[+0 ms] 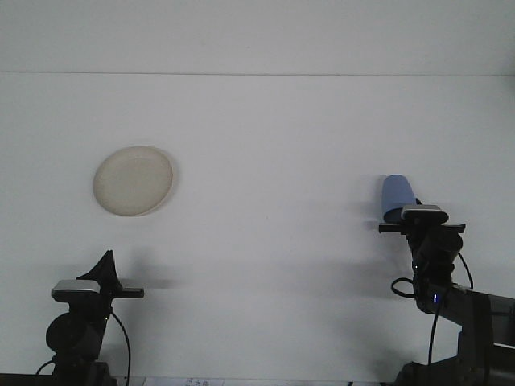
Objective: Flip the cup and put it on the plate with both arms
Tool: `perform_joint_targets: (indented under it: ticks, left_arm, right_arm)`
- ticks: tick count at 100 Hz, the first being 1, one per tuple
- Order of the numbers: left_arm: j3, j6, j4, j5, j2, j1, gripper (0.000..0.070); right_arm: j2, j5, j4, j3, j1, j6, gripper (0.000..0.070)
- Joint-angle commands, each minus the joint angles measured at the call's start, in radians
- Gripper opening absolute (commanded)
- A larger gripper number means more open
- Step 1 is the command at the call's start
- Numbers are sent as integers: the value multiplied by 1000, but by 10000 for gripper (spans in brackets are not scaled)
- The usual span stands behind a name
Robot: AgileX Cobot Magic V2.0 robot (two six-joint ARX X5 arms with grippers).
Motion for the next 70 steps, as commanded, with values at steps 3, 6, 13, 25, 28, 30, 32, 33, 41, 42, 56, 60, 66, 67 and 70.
perform_joint_targets:
  ticks: [3,6,13,25,28,30,32,33,41,42,56,60,66,67,70]
  left_arm:
    - [-19,-10,10,-3,-1,-1,15]
    - [-19,-10,10,-3,-1,-1,15]
    - [-19,-10,10,-3,-1,-1,15]
    - [-19,-10,10,-3,-1,-1,15]
    - [-19,-10,10,-3,-1,-1,15]
    - [-19,-10,10,-3,-1,-1,15]
    - [-19,-10,10,-3,-1,-1,15]
    - [-19,-10,10,-3,-1,-1,15]
    - [-19,-10,10,-3,-1,-1,15]
    - [-19,-10,10,-3,-1,-1,15]
    - [-19,-10,10,-3,-1,-1,15]
    - [-19,-10,10,-3,-1,-1,15]
    - [-19,-10,10,-3,-1,-1,15]
    - [-19,-10,10,-3,-1,-1,15]
    - [-19,-10,10,-3,-1,-1,15]
  right_arm:
    - [-53,-3,-45,10,6,77,0]
    - [-83,1,-75,10,11,89,0]
    - [-175,4,-167,11,29,117,0]
    - [-372,39,-462,62,80,182,0]
    - [-418,50,-568,93,96,196,0]
    - [-446,55,-642,117,109,205,0]
    - [-472,56,-720,144,122,210,0]
    - [-485,56,-759,159,129,211,0]
    - [-542,52,-1041,287,188,214,0]
    - [-546,52,-1075,305,196,214,0]
    - [-522,30,-1515,568,337,212,0]
    - [-496,12,-1625,639,383,213,0]
    - [-452,-10,-1780,732,454,214,0]
    - [-443,-12,-1804,746,467,214,0]
    - [-416,-17,-1872,786,505,214,0]
